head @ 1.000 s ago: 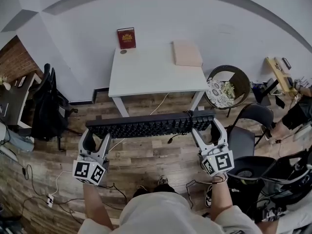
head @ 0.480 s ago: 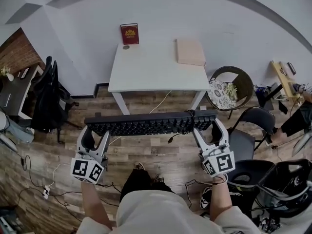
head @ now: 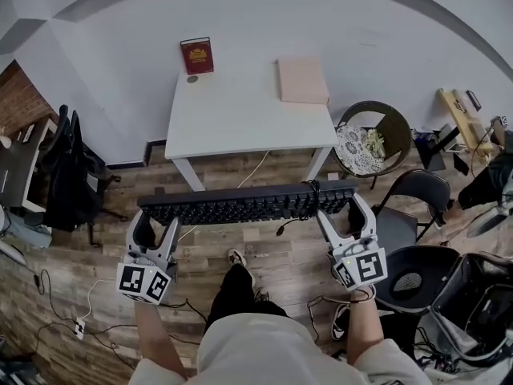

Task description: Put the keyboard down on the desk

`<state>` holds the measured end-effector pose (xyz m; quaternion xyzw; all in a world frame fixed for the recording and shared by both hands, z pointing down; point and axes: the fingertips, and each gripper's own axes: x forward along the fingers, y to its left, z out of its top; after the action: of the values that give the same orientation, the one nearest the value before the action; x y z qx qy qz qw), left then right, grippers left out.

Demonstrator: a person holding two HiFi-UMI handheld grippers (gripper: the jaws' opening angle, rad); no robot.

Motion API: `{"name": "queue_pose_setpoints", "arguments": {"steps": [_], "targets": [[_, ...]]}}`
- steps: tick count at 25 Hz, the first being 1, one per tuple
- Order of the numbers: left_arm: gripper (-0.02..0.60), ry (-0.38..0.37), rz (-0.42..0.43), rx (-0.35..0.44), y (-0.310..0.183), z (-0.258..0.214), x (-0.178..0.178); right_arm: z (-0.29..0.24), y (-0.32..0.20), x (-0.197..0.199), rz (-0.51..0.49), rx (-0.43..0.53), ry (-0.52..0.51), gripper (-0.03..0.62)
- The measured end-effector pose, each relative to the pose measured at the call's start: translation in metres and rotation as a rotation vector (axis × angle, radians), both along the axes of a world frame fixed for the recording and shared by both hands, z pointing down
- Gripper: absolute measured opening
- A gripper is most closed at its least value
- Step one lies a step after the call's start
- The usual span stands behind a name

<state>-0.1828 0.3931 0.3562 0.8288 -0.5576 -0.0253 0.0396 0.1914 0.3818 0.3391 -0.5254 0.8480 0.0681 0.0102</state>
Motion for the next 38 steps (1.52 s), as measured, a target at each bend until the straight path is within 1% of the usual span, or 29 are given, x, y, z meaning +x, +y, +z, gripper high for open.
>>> {"name": "queue_pose_setpoints", "arguments": {"steps": [6, 17, 21, 25, 28, 32, 38], "targets": [[0.313, 0.01, 0.021, 0.001, -0.046, 0.004, 0.0, 0.001, -0.038, 0.0, 0.021, 0.002, 0.009, 0.321], [0.313, 0.025, 0.054, -0.032, -0.164, 0.023, -0.019, 0.012, -0.143, -0.02, 0.055, -0.027, 0.027, 0.321], [0.313, 0.028, 0.068, -0.047, -0.198, 0.026, -0.024, 0.015, -0.174, -0.025, 0.069, -0.043, 0.025, 0.321], [0.313, 0.02, 0.079, -0.044, -0.225, 0.025, -0.034, 0.019, -0.195, -0.035, 0.081, -0.04, 0.01, 0.321], [0.313, 0.011, 0.084, -0.042, -0.234, 0.022, -0.04, 0.019, -0.204, -0.041, 0.081, -0.045, 0.002, 0.319], [0.313, 0.015, 0.091, -0.044, -0.248, 0.018, -0.041, 0.013, -0.217, -0.043, 0.083, -0.035, 0.008, 0.319], [0.313, 0.015, 0.092, -0.024, -0.269, 0.014, -0.04, 0.012, -0.237, -0.04, 0.085, -0.03, 0.001, 0.319]]}}
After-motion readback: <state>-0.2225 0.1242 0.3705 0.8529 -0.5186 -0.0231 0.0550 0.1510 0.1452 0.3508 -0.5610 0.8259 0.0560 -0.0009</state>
